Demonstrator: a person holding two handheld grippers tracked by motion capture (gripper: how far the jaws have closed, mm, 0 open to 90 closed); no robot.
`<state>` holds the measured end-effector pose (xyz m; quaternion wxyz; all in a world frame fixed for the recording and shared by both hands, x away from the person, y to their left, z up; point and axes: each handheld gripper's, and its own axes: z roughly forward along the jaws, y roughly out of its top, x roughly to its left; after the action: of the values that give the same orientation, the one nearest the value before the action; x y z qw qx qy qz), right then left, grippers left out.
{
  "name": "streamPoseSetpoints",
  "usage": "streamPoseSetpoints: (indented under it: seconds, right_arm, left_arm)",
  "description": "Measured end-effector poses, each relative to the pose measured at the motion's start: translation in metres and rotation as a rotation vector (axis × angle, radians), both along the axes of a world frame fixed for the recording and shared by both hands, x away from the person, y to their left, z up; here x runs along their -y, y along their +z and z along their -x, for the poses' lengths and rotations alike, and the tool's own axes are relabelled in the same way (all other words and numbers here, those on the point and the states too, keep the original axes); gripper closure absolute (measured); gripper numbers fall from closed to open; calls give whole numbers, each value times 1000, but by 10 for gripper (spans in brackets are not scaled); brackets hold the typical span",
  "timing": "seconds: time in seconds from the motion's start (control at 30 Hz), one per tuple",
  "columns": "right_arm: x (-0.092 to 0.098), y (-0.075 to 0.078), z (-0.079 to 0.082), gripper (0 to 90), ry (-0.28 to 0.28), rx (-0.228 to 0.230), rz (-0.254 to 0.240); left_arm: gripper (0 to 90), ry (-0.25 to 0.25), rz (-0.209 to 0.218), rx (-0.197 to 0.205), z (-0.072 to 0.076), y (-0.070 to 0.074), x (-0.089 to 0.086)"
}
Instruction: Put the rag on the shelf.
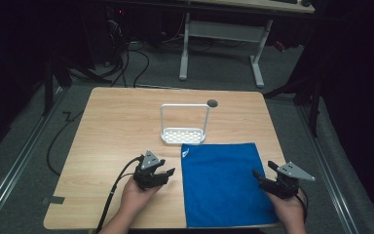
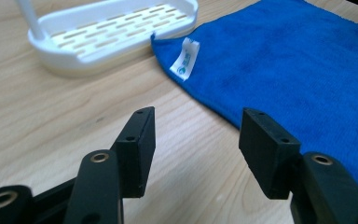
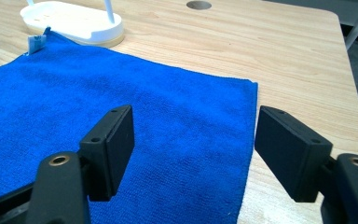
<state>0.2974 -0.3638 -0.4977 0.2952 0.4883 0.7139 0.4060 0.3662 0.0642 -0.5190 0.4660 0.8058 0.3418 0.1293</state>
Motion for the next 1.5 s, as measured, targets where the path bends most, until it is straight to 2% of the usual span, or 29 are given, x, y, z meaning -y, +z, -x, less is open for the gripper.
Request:
streamPoseSetpoints:
  seconds: [0.07,0.17,0.2,0.23,0.27,0.3,0.4,0.43,0.5,0.53,0.73,0.77,0.87,0.9,1.03,1.1,1.2,1.33,1.37,1.4,1.5]
  right_arm:
    - [0,0,0,279,2,0,0]
    - [1,-1,0,286,10,0,9]
    - [1,-1,0,286,10,0,9]
    - [1,0,-1,290,14,-4,11]
    - [1,0,-1,290,14,-4,11]
    - [1,1,-1,290,14,-3,9]
    - [1,1,-1,290,14,-2,9]
    - [2,1,0,291,15,-5,8]
    - [2,1,0,291,16,-6,8]
    - [2,0,0,291,16,-5,8]
    - [3,1,0,295,16,-8,4]
    - [3,1,0,296,17,-9,5]
    - [2,0,0,297,19,-8,5]
    - [2,0,0,298,19,-9,4]
    - [1,-1,-2,301,26,-15,9]
    - [1,0,-1,302,25,-17,7]
    - [0,0,-1,304,29,-13,10]
    - [0,-1,0,305,28,-15,11]
    - [0,-1,0,306,29,-15,9]
    - [-1,-1,0,307,28,-16,9]
    - [-1,-1,0,308,31,-13,12]
  left_arm:
    - [463,-1,-5,3,-1,1,2]
    - [467,-7,-6,4,-7,3,18]
    - [468,-7,-6,4,-7,3,18]
    - [468,-4,-15,12,-12,3,27]
    - [467,-4,-15,12,-12,3,27]
    - [466,3,-23,11,-20,2,35]
    - [468,10,-19,4,-26,1,40]
    - [470,22,-30,11,-32,0,46]
    - [473,24,-33,11,-35,0,47]
    - [477,37,-36,1,-42,-2,52]
    - [517,80,-39,-5,-57,-4,58]
    - [552,91,-41,-17,-61,-6,60]
    - [611,114,-49,-26,-64,-8,61]
    - [611,127,-39,-23,-65,-8,61]
    - [665,152,-58,-13,-64,-9,62]
    - [658,159,-42,0,-62,-8,60]
    - [652,169,39,2,-60,-8,51]
    - [673,163,71,11,-57,-7,47]
    - [680,165,93,20,-57,-6,45]
    - [693,176,111,1,-58,-6,42]
    - [722,184,118,-7,-59,-7,40]
